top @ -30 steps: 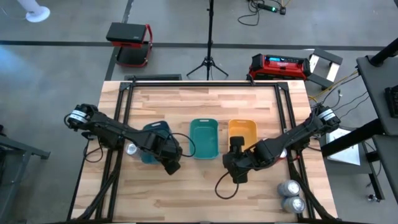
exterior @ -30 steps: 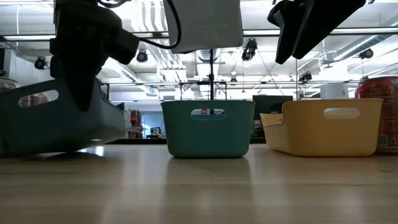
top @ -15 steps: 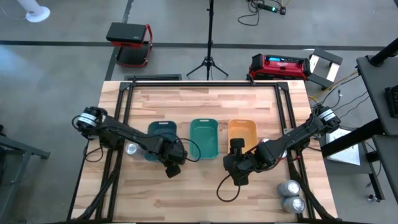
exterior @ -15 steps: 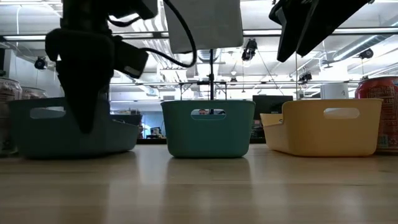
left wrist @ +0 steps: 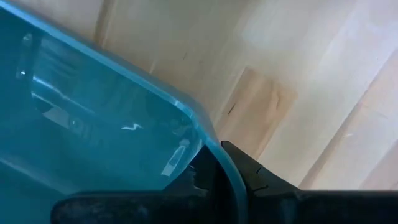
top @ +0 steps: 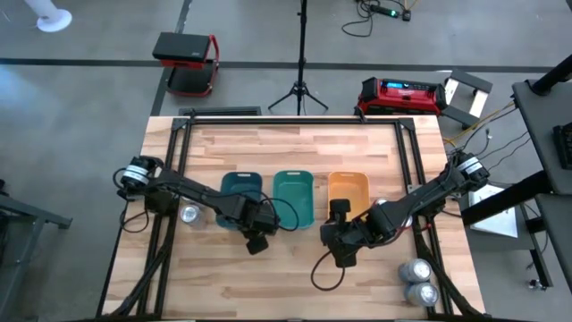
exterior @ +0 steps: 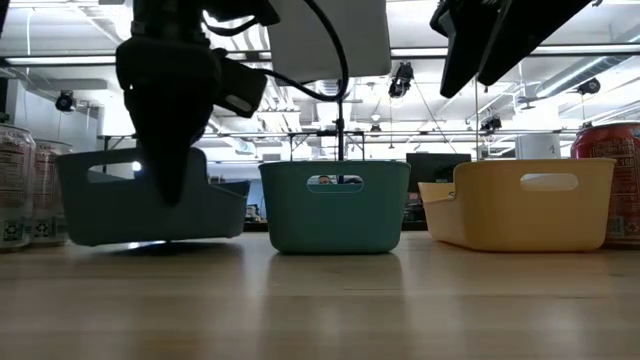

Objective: Sort soda cans
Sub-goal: Move the blue bin from the top left to the center of the table, then put the bottom red silver soda can into the blue bin

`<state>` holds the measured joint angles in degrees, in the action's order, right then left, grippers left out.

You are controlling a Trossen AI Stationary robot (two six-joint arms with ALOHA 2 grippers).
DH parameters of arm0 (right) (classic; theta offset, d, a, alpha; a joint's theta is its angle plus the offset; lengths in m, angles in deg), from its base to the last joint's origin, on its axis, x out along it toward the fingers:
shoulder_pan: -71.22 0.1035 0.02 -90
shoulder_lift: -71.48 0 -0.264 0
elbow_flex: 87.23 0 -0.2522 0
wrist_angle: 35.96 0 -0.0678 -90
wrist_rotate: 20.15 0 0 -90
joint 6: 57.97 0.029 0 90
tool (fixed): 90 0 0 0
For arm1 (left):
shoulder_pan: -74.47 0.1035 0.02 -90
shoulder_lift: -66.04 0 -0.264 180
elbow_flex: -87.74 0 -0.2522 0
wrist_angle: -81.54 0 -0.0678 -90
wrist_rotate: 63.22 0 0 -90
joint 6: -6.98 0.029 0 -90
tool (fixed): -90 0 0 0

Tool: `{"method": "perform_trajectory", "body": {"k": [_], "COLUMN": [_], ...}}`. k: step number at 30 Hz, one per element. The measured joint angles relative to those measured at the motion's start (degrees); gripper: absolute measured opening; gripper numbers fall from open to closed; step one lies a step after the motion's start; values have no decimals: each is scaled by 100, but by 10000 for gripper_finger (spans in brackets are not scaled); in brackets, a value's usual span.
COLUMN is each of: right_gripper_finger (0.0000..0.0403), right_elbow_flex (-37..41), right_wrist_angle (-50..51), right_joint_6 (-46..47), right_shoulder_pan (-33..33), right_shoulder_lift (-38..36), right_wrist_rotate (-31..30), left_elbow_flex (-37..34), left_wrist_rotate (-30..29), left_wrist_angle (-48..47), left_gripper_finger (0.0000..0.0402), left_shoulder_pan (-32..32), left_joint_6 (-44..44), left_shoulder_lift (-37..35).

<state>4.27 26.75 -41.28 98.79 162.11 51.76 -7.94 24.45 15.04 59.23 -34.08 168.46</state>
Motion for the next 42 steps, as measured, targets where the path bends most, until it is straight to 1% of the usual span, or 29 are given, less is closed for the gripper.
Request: {"method": "perform_trajectory", "body": {"k": [4,8,16,21,29,33,37,42], "right_gripper_finger": [305,316,319,325,334,337,346,355], "right_elbow_flex": [0,0,0,0,0,0,0,0], "right_wrist_angle": [-2,-2,0,0,0,0,0,-2], "right_joint_6": [4,54,170,229,245,367,457,301], "right_shoulder_pan": [7,7,31,31,31,31,31,31], "right_shoulder_lift": [0,0,0,0,0,0,0,0], "right_wrist_rotate": [-2,-2,-4,-4,-4,-4,-2,-6], "left_elbow_flex": [-62,-80,-80,-80,-82,-82,-82,-82], "left_wrist_rotate": [-4,-104,-289,-293,-154,-109,43,-272], "left_wrist_angle": [6,5,0,1,-18,-62,-389,-859], "left_gripper_finger": [2,15,29,44,91,118,150,194], "left_shoulder_pan": [9,26,74,76,68,68,68,68], "left_joint_6": [-204,-303,-449,-455,-448,-444,-361,-594], "left_shoulder_lift": [-1,-1,-1,-1,-33,-163,-500,-1334]}}
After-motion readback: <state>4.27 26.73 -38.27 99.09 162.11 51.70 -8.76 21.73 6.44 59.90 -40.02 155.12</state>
